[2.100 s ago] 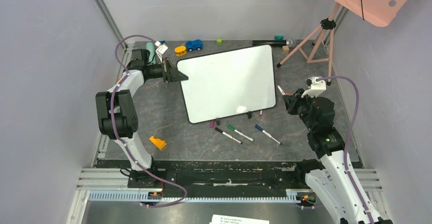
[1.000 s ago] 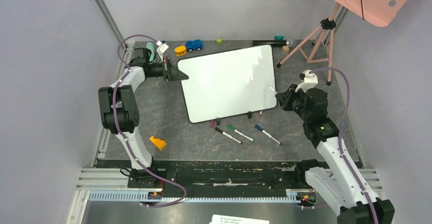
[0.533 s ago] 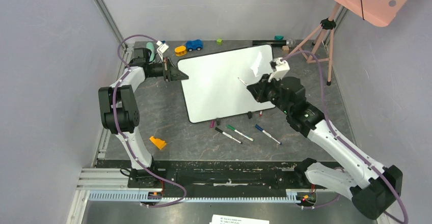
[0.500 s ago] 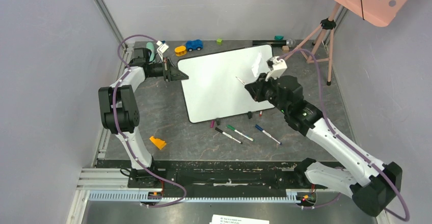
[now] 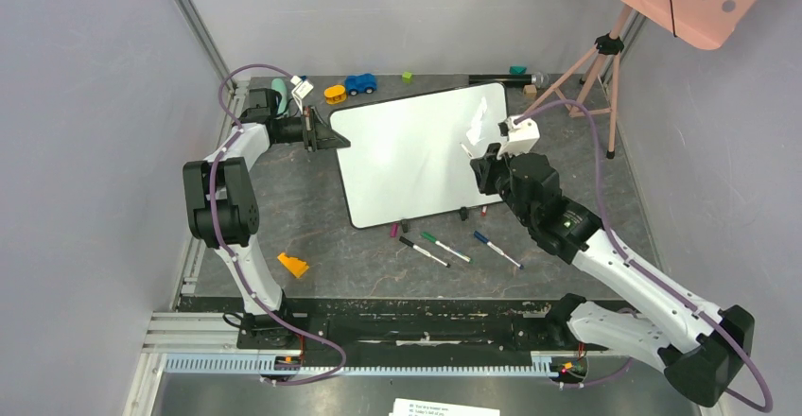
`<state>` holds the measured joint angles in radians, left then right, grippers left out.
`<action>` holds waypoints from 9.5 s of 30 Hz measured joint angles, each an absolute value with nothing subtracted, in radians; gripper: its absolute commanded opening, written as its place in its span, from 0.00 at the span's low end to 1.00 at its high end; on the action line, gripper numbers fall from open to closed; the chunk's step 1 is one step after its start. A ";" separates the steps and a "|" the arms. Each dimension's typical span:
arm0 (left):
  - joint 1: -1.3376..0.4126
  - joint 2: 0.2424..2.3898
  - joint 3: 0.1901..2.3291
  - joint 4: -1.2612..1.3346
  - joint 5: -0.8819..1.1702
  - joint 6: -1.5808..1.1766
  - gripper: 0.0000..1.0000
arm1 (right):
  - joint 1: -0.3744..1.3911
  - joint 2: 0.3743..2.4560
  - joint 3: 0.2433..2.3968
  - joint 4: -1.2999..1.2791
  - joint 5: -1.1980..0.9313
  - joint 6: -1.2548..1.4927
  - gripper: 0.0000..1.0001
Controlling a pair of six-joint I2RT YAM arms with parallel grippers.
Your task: Write a sentence on the whiteboard
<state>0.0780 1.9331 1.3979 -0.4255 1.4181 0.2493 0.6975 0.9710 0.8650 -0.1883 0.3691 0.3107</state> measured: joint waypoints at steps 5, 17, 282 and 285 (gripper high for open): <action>0.077 1.933 1.398 -0.426 1.417 0.249 0.02 | 0.698 1.007 0.875 -0.165 0.321 0.268 0.00; 0.076 1.938 1.404 -0.433 1.417 0.249 0.02 | 0.764 1.251 1.027 -0.141 0.288 0.222 0.00; 0.036 1.951 1.452 -0.482 1.379 0.265 0.02 | 0.830 1.681 1.511 -0.259 0.173 -0.005 0.00; 0.036 1.951 1.452 -0.482 1.379 0.265 0.02 | 0.823 1.686 1.526 -0.266 0.194 -0.005 0.00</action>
